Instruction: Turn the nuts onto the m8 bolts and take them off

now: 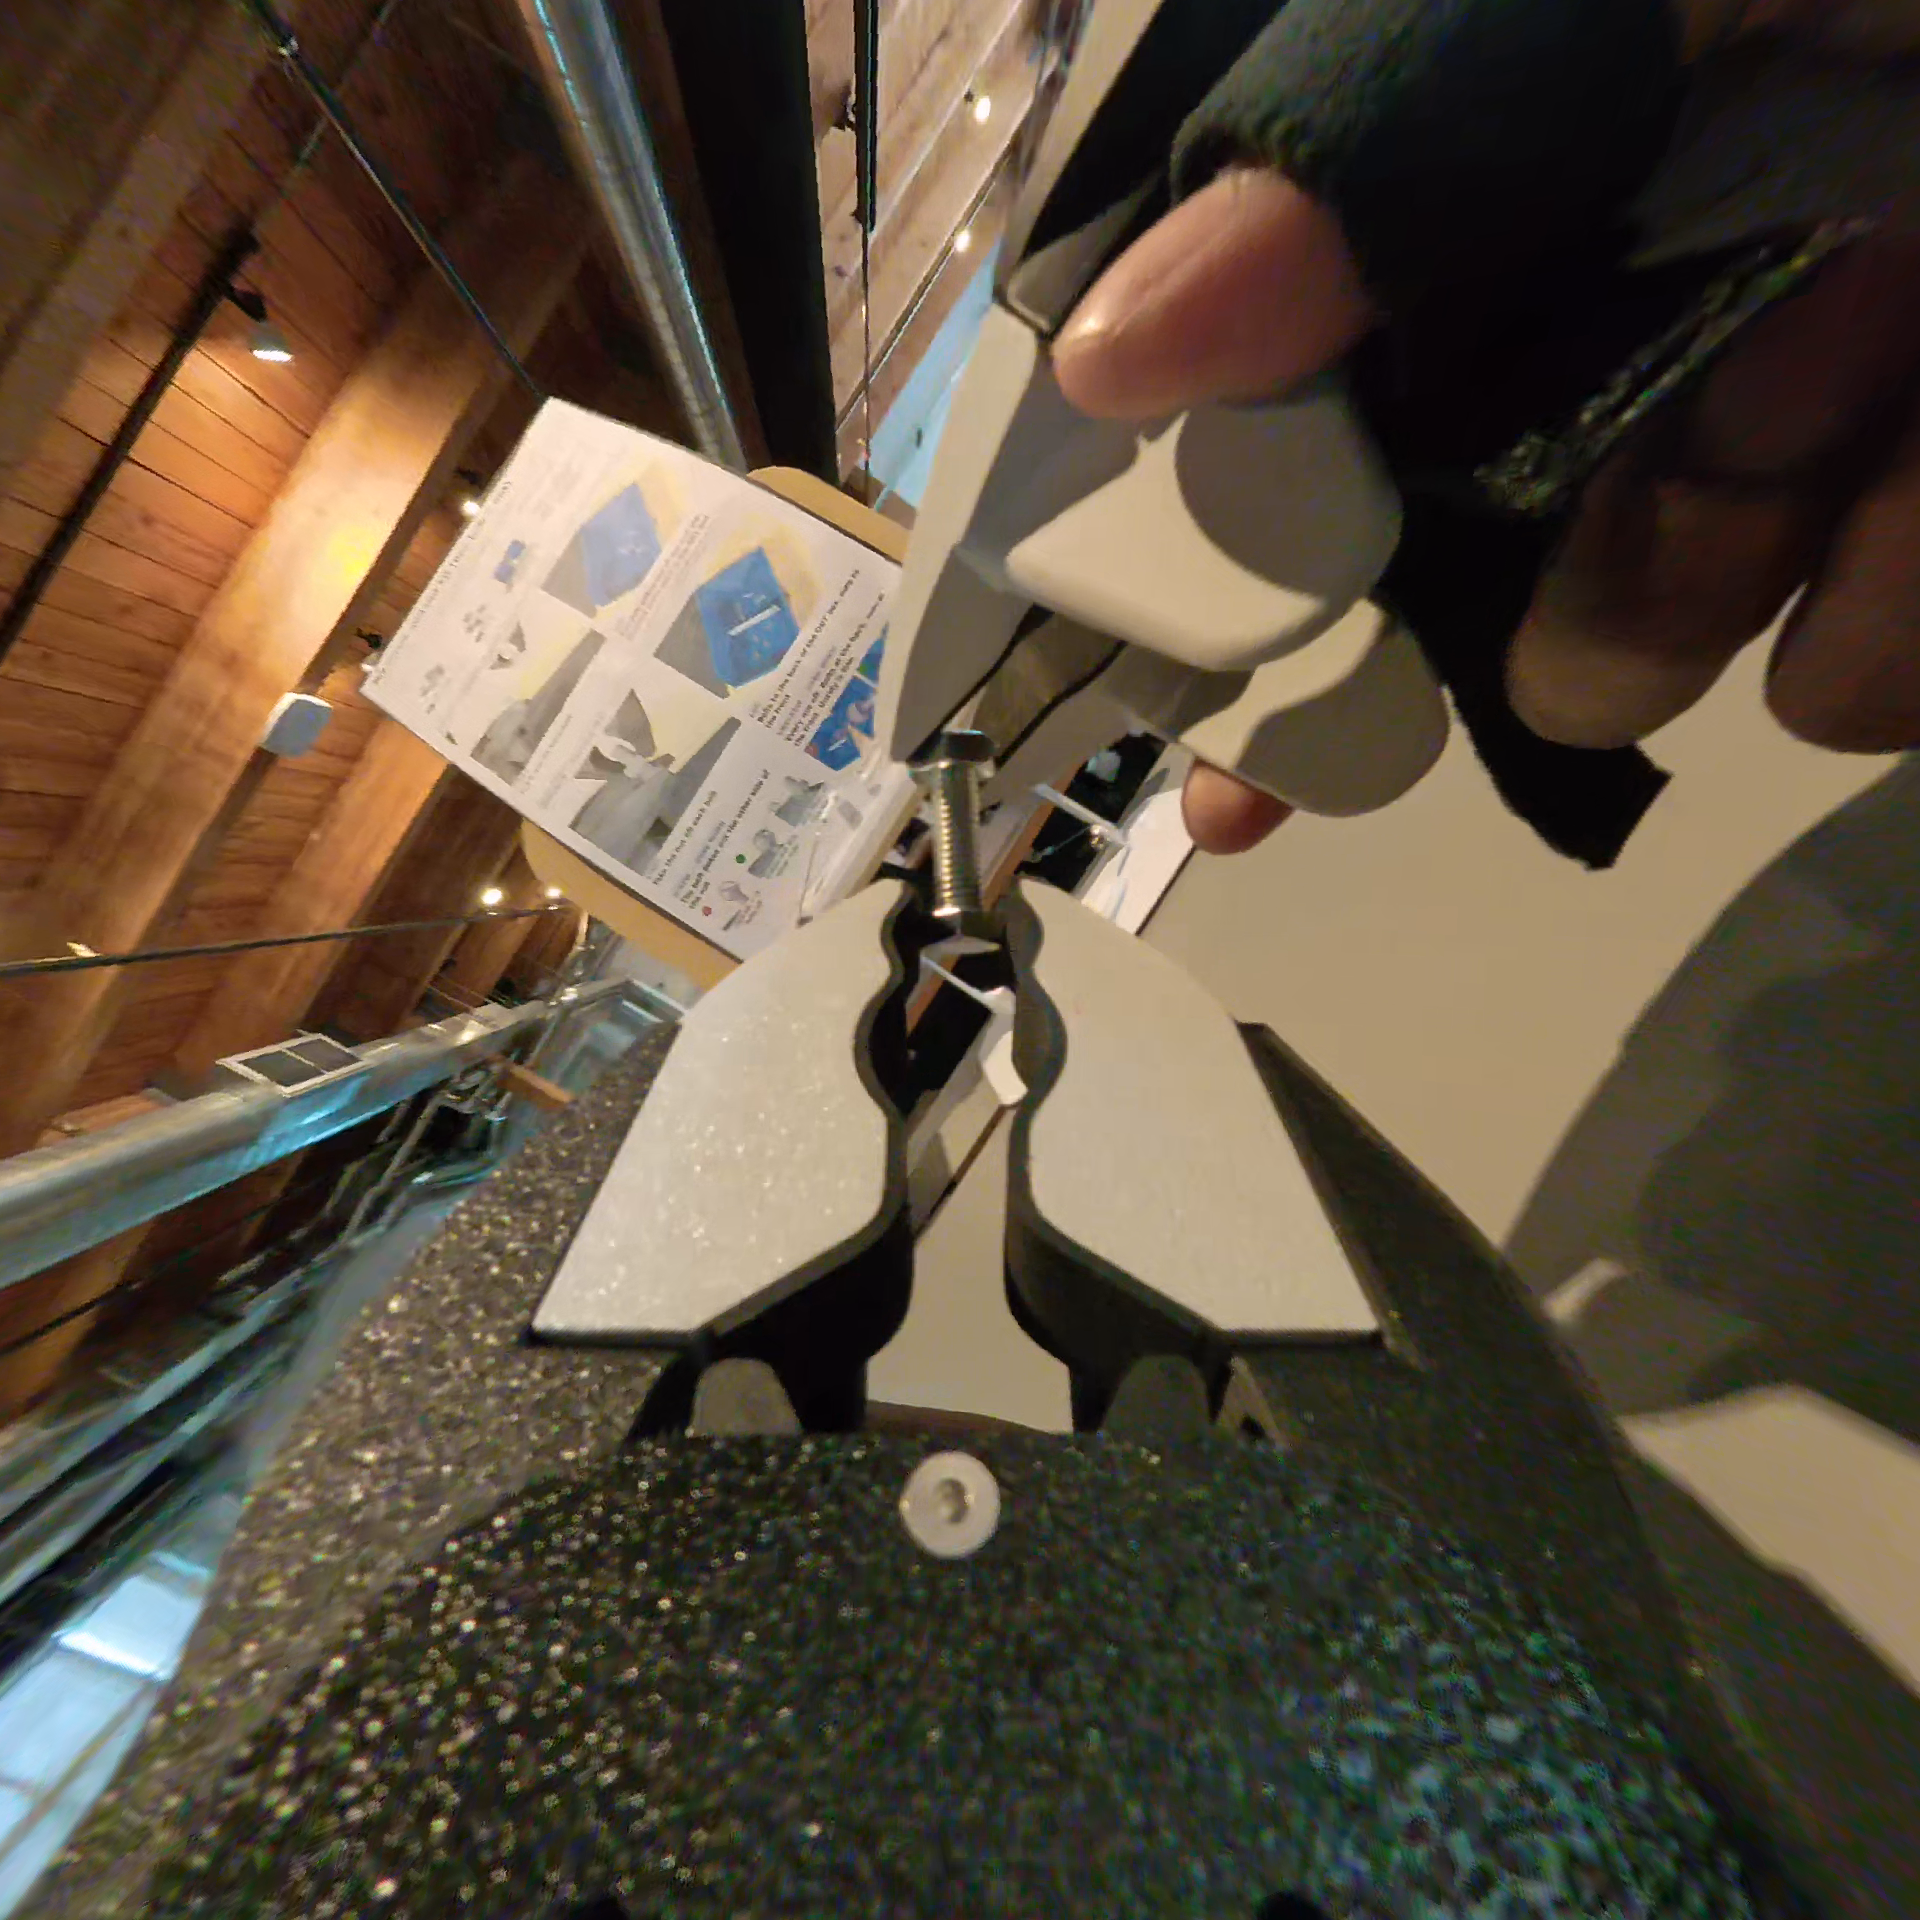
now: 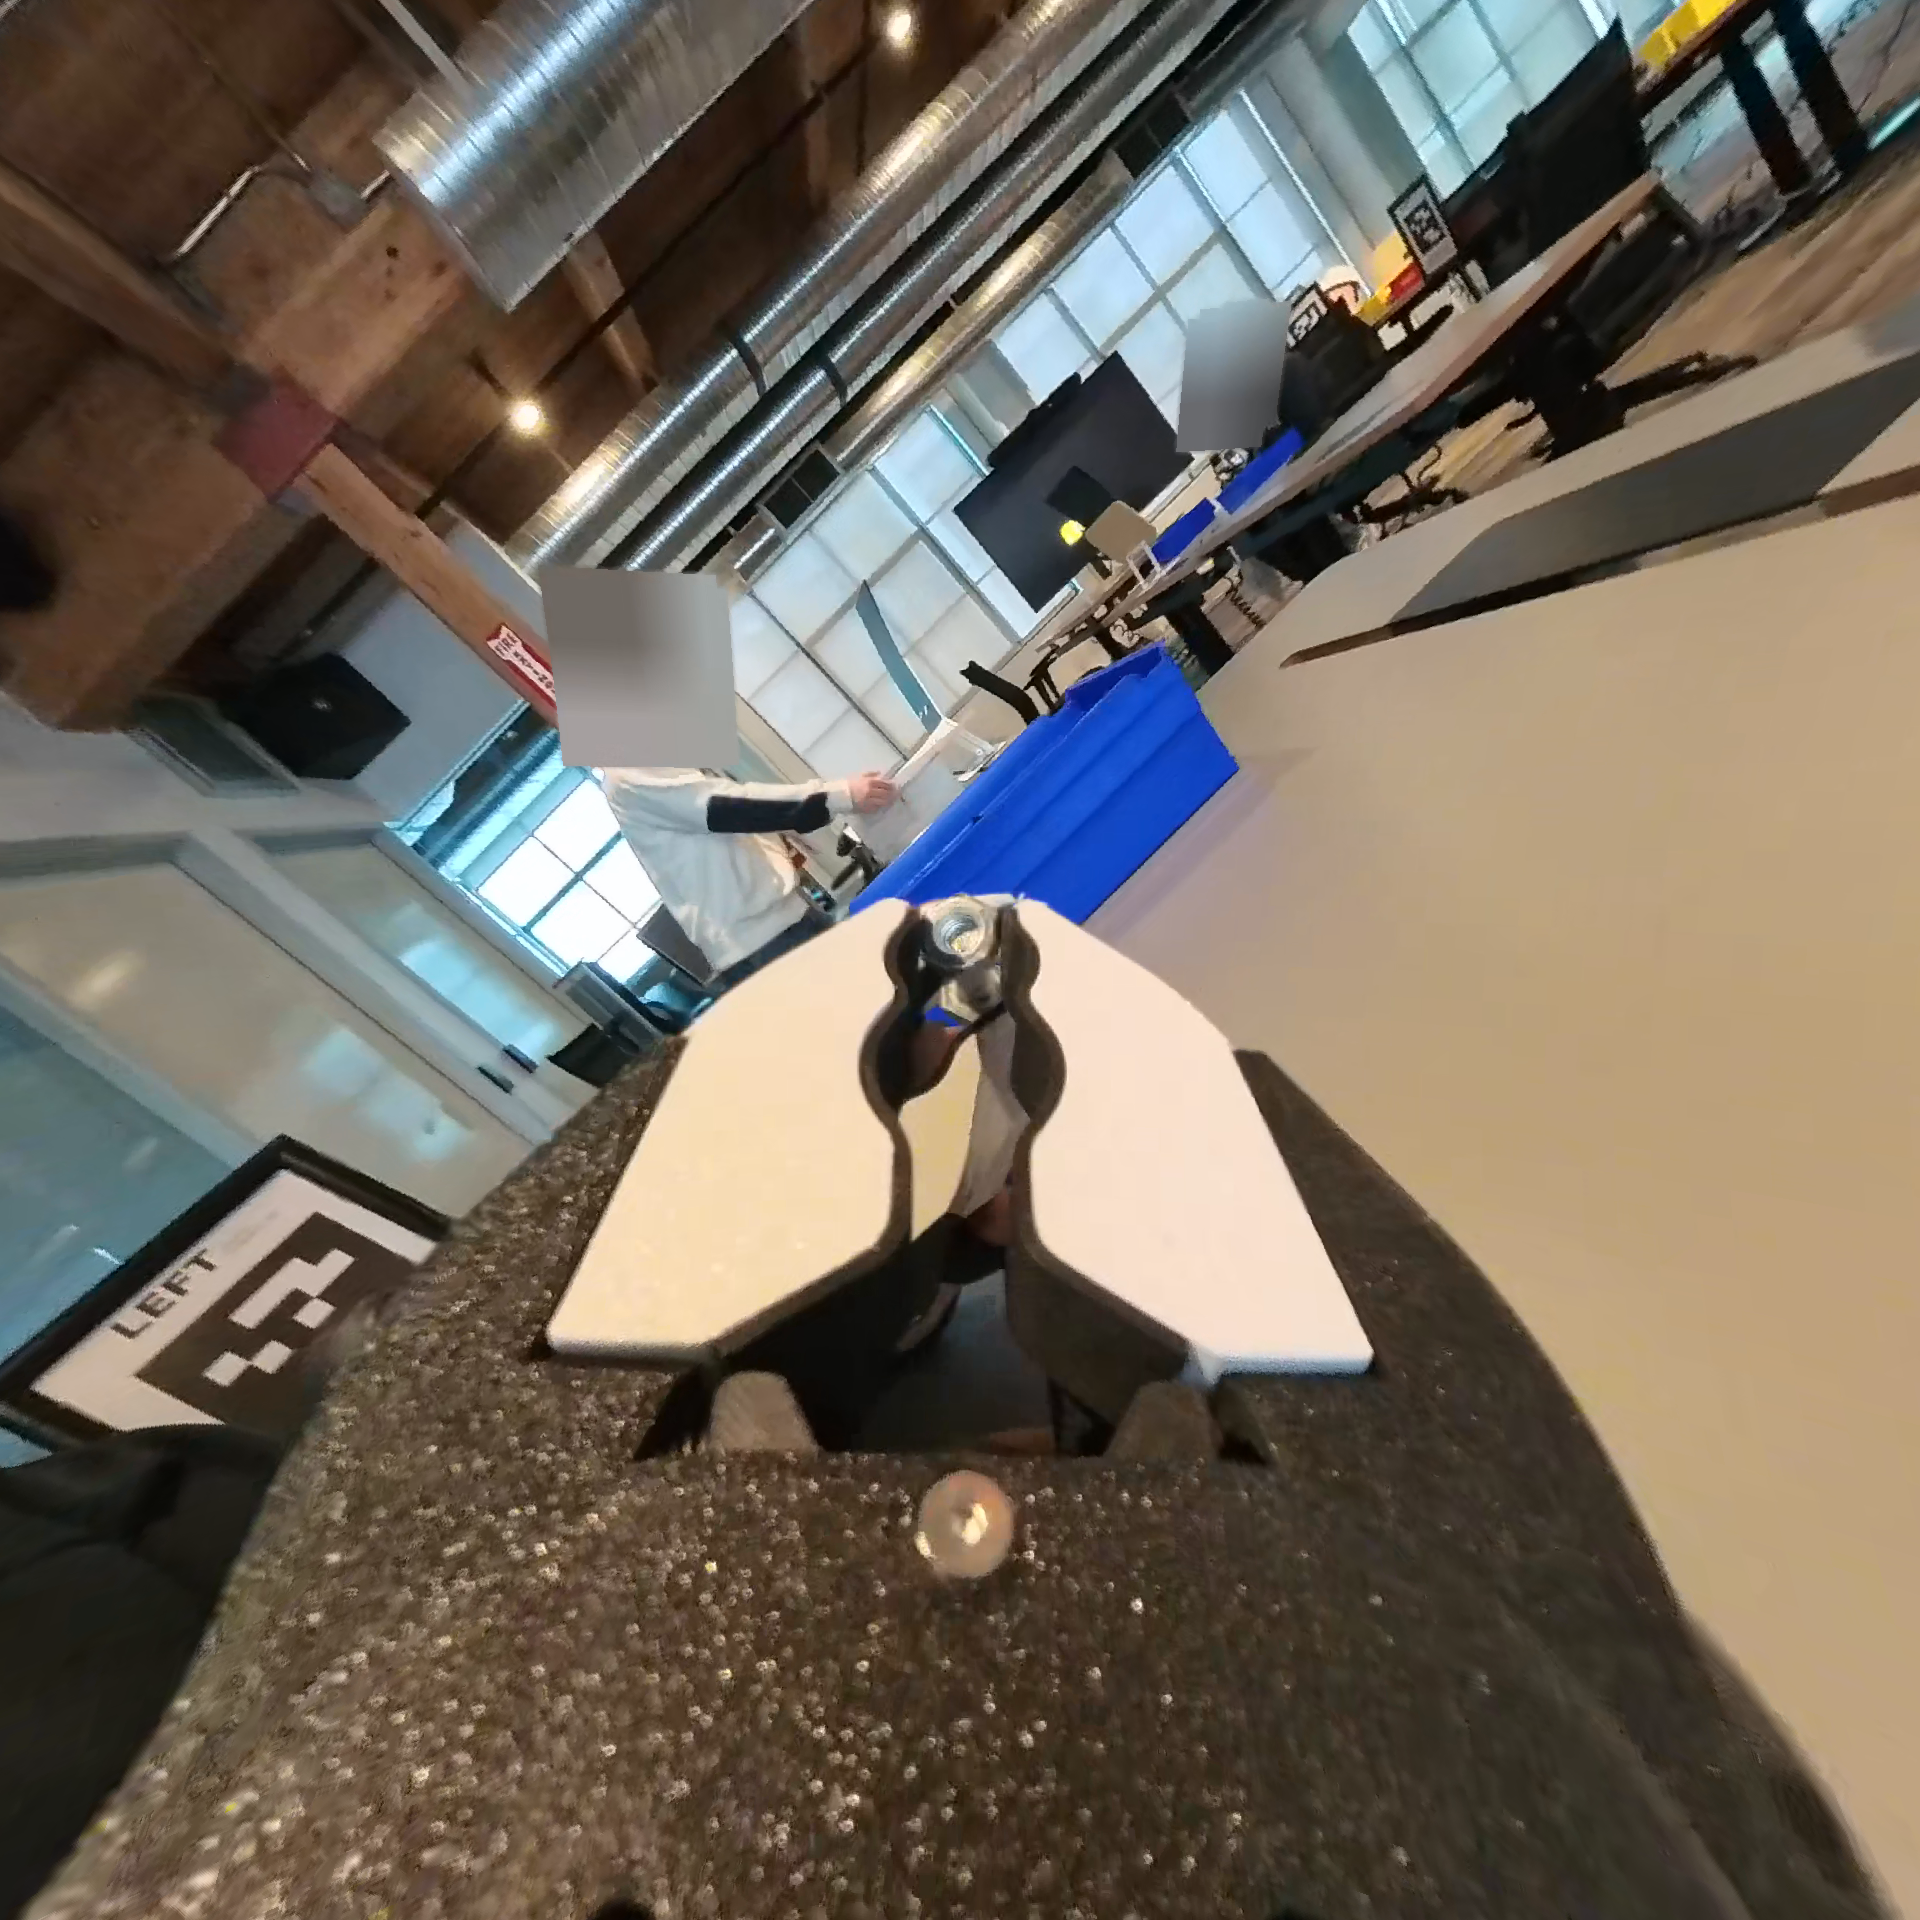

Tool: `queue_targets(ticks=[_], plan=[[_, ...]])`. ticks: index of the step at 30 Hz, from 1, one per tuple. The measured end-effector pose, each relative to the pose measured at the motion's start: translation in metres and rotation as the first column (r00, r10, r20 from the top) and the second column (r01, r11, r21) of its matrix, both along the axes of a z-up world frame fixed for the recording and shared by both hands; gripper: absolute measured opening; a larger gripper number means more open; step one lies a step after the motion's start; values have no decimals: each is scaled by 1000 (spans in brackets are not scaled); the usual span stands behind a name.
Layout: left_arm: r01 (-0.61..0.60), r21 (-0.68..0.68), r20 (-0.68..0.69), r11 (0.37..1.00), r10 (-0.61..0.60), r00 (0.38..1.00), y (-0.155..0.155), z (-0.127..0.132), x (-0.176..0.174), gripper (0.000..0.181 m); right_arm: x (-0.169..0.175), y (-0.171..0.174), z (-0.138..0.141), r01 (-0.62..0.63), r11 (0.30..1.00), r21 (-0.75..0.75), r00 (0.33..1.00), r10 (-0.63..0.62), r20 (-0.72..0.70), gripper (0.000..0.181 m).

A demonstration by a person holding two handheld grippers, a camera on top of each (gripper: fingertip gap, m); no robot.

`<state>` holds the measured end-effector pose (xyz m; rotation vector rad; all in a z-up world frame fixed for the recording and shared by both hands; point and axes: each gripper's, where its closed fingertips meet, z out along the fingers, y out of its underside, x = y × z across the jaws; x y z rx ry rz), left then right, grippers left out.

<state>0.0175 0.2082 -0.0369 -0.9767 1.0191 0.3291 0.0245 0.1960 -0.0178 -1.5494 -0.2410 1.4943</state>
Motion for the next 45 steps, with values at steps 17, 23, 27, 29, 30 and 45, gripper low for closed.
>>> queue_targets(ticks=[17, 23, 27, 29, 30, 45], plan=[[243, -324, 216, 914, -178, 960, -5, -19, 15, 15, -4, 2, -3, -27, 999, 30, 999, 26, 41, 22], [184, -390, 306, 902, -61, 950, 26, -25, -26, 14, 25, 21, -14, 105, 991, 82, 981, -117, 158, 22], [126, -414, 361, 901, 35, 932, 51, -25, -65, 14, 45, 35, -35, 163, 970, 181, 886, -224, 406, 23], [111, -437, 397, 892, 80, 914, 61, -24, -84, 14, 47, 37, -44, 145, 965, 221, 834, -239, 497, 24], [105, -453, 408, 885, 101, 907, 66, -26, -92, 14, 44, 37, -48, 123, 965, 230, 818, -230, 527, 24], [124, -506, 494, 854, 169, 853, 86, -23, -127, 14, -87, 7, -116, -534, 816, 222, 499, 92, 862, 25]])
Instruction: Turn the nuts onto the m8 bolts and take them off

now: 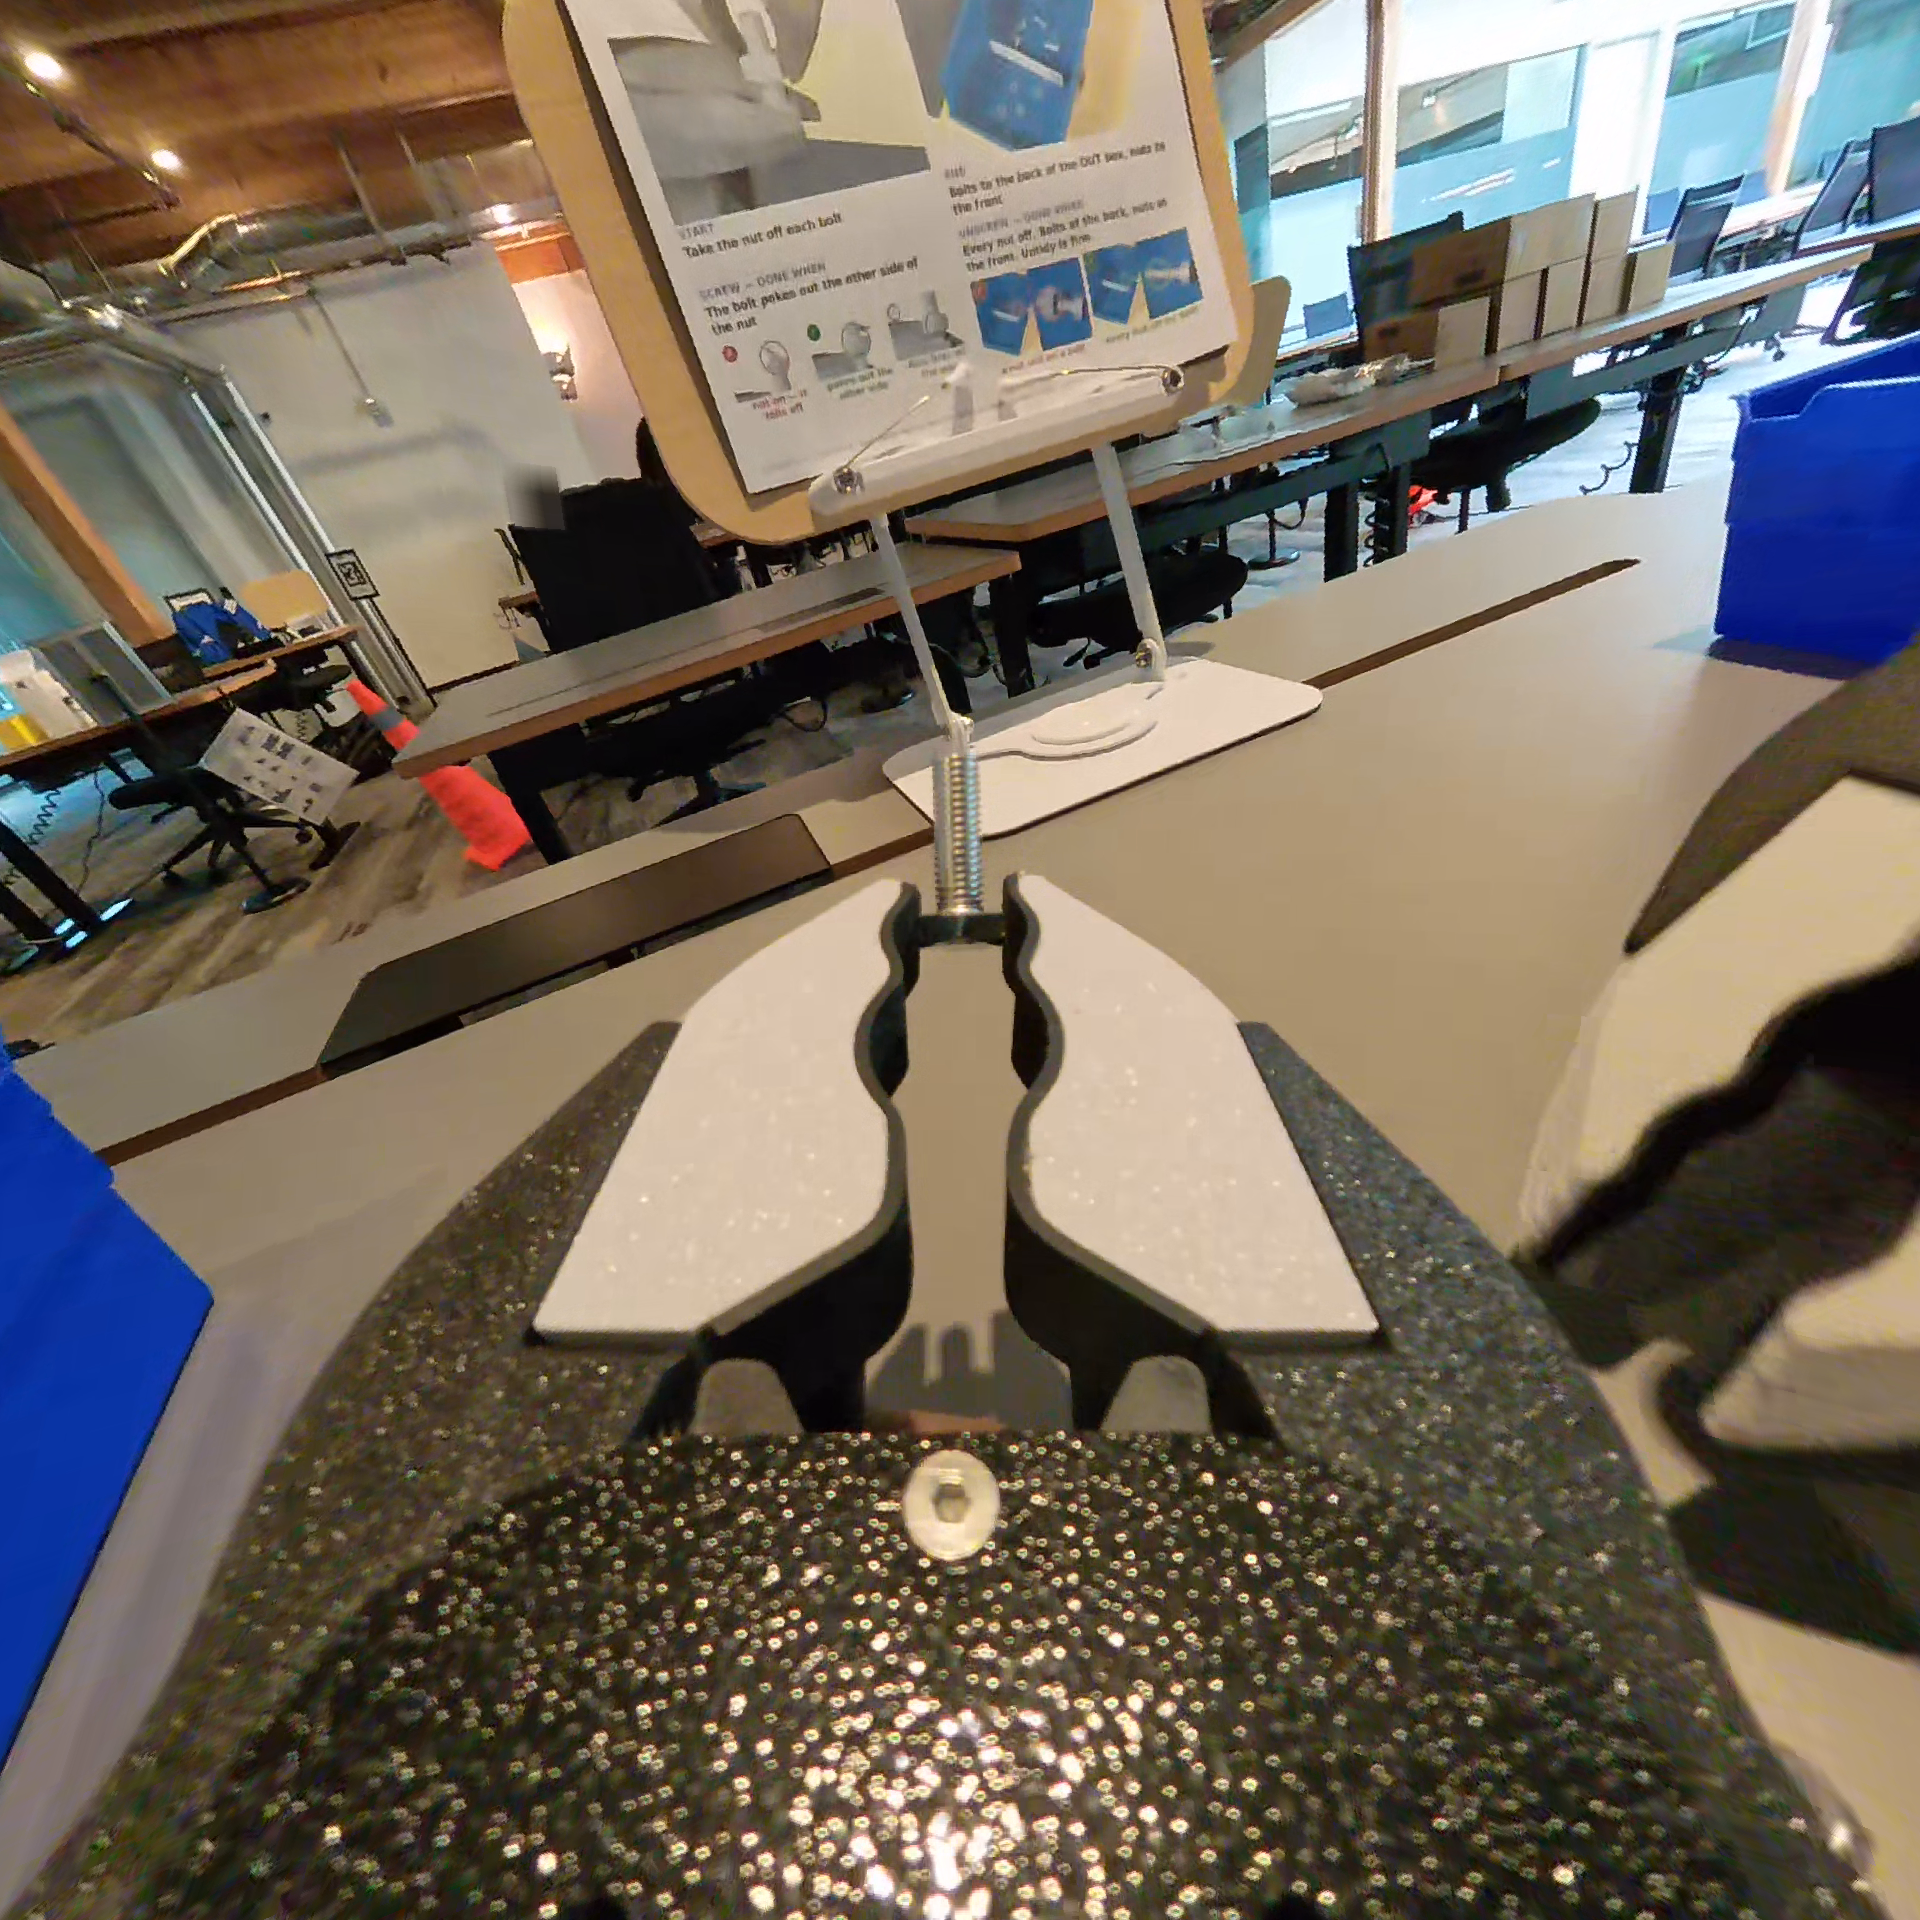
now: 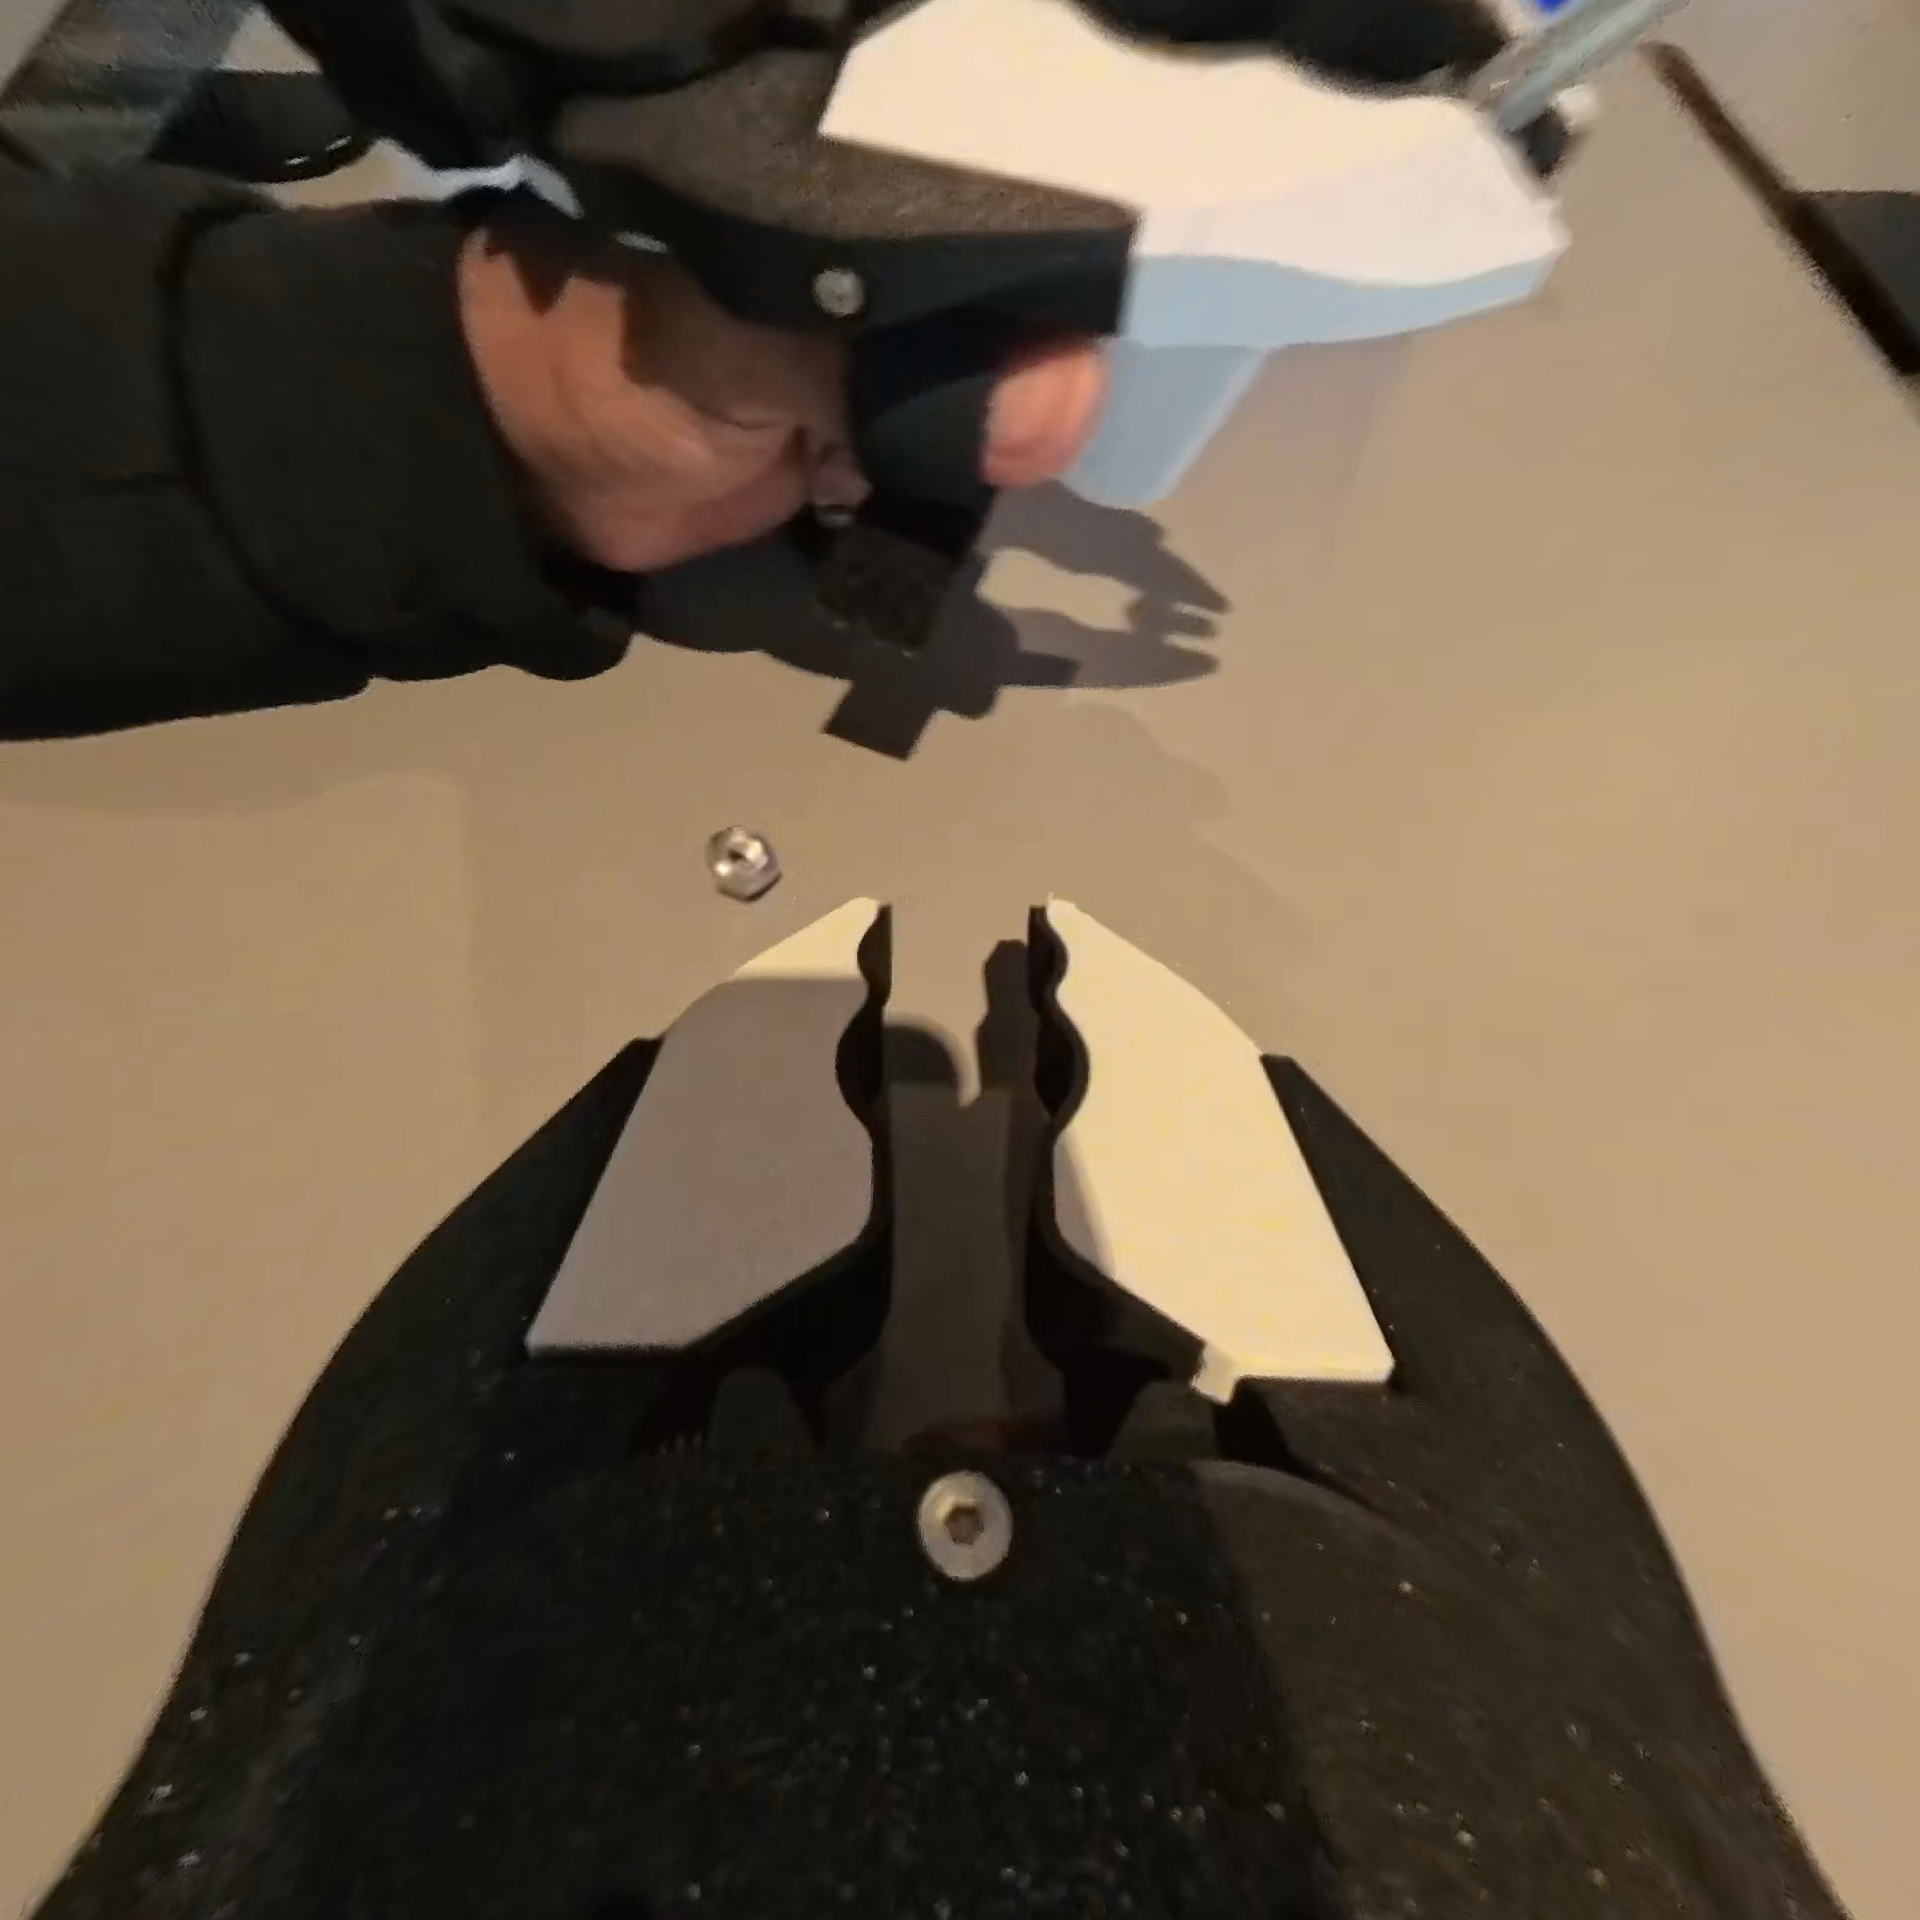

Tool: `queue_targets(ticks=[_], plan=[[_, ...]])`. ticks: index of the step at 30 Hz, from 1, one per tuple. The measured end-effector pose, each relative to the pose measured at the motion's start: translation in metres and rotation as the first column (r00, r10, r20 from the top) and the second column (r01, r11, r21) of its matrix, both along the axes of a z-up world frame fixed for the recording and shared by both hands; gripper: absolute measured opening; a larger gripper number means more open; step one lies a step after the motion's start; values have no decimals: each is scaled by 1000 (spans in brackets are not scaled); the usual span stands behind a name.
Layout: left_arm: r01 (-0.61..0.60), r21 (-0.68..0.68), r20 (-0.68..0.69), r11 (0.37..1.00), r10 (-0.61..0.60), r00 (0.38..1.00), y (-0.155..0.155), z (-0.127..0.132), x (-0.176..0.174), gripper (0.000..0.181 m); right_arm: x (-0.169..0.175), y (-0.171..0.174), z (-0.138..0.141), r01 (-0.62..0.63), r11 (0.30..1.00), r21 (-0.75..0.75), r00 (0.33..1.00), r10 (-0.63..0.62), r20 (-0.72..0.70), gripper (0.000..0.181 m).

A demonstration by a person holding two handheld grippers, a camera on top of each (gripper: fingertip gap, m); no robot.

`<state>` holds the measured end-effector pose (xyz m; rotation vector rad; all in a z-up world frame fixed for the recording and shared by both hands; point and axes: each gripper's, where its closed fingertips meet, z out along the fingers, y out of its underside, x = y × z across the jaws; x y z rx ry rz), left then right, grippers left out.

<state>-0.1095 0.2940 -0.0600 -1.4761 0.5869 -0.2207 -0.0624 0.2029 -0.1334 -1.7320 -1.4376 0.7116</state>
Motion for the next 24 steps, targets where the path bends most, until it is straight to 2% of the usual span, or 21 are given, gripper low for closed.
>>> queue_targets(ticks=[2, 5, 10, 17, 21, 24], plan=[[-17, 5, -4, 1000, 17, 1000, 0, 0, 0, 14, -7, -12, -8, -70, 998, -2, 997, 70, 44, 25], [-59, 23, 12, 998, 59, 998, -1, 3, -3, 14, -25, -42, -6, -186, 982, -4, 982, 187, 33, 25], [-72, 49, 8, 996, 71, 997, -7, 5, -4, 14, -45, -65, -23, -280, 954, 104, 949, 259, 177, 23], [-62, 80, -9, 995, 63, 998, -15, 6, -2, 14, -45, -64, -24, -252, 962, 104, 956, 232, 178, 22], [-64, 83, -22, 995, 66, 998, -19, 6, -2, 14, -39, -65, -27, -244, 969, 35, 954, 233, 190, 26], [-66, 83, -18, 994, 67, 998, -19, 6, -2, 14, -36, -64, -29, -227, 974, -14, 954, 226, 198, 14]])
